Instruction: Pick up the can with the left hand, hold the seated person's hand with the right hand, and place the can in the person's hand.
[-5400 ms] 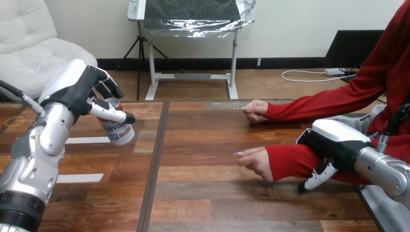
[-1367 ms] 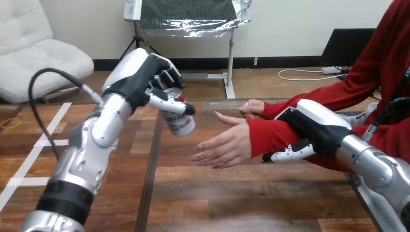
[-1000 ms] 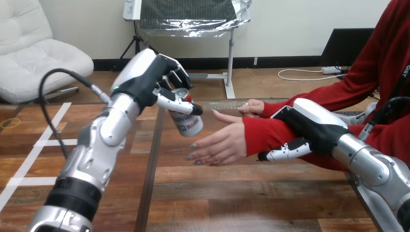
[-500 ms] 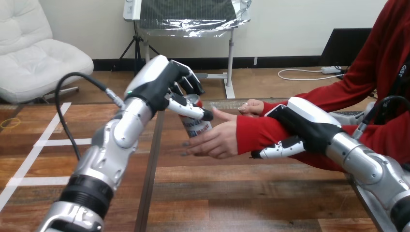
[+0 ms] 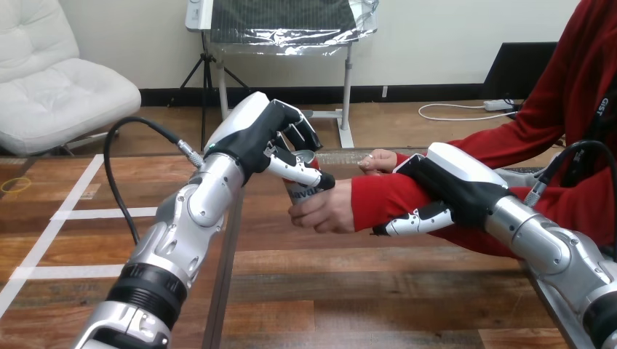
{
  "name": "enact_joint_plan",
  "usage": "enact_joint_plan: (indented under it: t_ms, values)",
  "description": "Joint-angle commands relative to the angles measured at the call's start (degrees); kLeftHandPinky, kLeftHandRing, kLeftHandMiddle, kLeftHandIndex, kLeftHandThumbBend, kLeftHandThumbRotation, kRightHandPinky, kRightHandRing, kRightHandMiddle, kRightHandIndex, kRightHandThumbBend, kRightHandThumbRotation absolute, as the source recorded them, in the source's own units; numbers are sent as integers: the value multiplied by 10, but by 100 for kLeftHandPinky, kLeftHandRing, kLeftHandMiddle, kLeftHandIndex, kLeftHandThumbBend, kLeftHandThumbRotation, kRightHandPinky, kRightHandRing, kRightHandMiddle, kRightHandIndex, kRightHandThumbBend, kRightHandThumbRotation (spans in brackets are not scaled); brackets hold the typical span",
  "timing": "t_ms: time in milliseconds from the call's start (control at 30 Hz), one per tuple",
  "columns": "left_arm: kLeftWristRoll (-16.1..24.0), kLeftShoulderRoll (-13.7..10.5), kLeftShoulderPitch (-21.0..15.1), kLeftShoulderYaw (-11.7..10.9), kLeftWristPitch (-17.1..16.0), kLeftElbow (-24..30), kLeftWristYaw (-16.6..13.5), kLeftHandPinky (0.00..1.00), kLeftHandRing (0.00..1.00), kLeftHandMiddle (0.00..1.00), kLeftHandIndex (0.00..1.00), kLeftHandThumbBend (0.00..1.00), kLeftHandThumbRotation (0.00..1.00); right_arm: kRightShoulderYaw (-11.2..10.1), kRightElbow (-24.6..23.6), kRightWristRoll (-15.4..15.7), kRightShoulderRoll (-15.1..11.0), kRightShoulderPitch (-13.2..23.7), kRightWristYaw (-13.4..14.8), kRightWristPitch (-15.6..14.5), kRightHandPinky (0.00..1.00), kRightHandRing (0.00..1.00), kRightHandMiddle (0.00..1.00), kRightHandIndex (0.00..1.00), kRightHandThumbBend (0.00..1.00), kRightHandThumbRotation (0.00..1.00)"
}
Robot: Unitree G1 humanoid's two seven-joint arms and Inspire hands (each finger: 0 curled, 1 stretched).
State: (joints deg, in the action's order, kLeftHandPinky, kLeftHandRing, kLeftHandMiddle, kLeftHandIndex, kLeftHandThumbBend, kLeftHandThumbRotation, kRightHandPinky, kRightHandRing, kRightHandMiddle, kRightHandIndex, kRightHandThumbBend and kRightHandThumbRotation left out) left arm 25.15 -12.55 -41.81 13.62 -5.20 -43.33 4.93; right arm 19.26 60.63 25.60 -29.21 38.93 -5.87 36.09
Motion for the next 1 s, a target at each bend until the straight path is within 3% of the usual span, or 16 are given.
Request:
enact_joint_plan:
  t_ms: [0, 567, 967]
  values:
    - [-9, 29, -63, 8, -12, -9, 1, 30, 36, 43, 44, 77, 0, -17, -39, -9, 25, 60, 19, 10, 20, 23, 28, 29, 70, 39]
    - [-21, 66, -57, 6, -25, -28, -6, 29, 34, 42, 43, 75, 0, -19, -39, -10, 30, 60, 20, 9, 19, 22, 27, 28, 70, 42]
    - [-24, 75, -54, 7, -30, -24, -10, 31, 36, 43, 43, 72, 0, -19, -34, -8, 32, 60, 25, 10, 19, 22, 27, 28, 70, 42]
